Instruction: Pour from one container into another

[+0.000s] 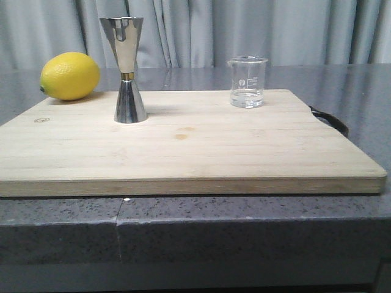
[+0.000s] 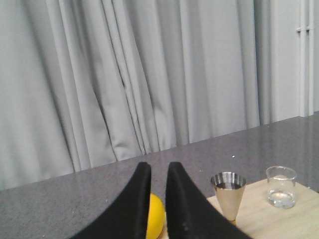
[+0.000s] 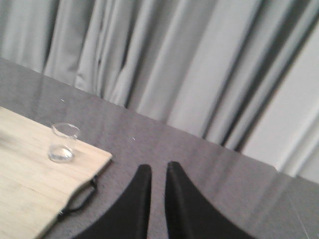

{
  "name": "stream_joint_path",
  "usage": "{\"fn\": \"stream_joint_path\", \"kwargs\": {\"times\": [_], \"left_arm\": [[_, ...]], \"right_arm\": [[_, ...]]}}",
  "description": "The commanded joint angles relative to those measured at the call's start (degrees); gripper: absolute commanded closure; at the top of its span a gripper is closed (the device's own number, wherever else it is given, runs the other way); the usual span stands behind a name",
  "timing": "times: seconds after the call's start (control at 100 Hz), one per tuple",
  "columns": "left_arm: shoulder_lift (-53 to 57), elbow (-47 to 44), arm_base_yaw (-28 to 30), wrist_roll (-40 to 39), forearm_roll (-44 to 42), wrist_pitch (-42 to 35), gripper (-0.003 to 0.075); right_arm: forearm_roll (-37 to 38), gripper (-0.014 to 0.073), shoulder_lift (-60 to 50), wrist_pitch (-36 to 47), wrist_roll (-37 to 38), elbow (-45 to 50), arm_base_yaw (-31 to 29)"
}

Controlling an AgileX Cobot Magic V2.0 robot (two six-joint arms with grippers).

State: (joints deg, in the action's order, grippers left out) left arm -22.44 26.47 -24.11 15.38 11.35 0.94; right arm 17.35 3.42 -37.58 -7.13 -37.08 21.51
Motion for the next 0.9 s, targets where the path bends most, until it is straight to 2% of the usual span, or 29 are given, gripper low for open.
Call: {"fn": "stream_joint_path", "kwargs": {"times": [0.0,0.14,0.21,0.46,0.89], "left_arm": [[-0.4,-0.6,1.0,-0.1,0.0,-6.3,0.0739],[-0.4,-7.4,1.1,-0.1,1.4,-16.3,0.0739],[-0.4,-10.7,1.1,-0.1,1.6,-18.7,0.0739],[-0.4,-18.8,1.1,-0.1,1.6,-19.5,0.0739],[-0.4,-19.1,1.0,-0.6,1.7,-18.9,0.0739]], "right_arm": [[7.1,0.0641,-2.1,-0.2,5.3,0.9,-0.4],[7.3,0.0643,-4.9,-6.2,5.6,3.5,-0.4],[7.3,0.0643,-4.6,-8.4,5.6,4.5,-0.4],[7.4,0.0643,-4.6,-7.0,5.6,6.8,-0.4],[6.5,0.0643,-4.6,-7.0,5.6,6.8,-0.4]]}}
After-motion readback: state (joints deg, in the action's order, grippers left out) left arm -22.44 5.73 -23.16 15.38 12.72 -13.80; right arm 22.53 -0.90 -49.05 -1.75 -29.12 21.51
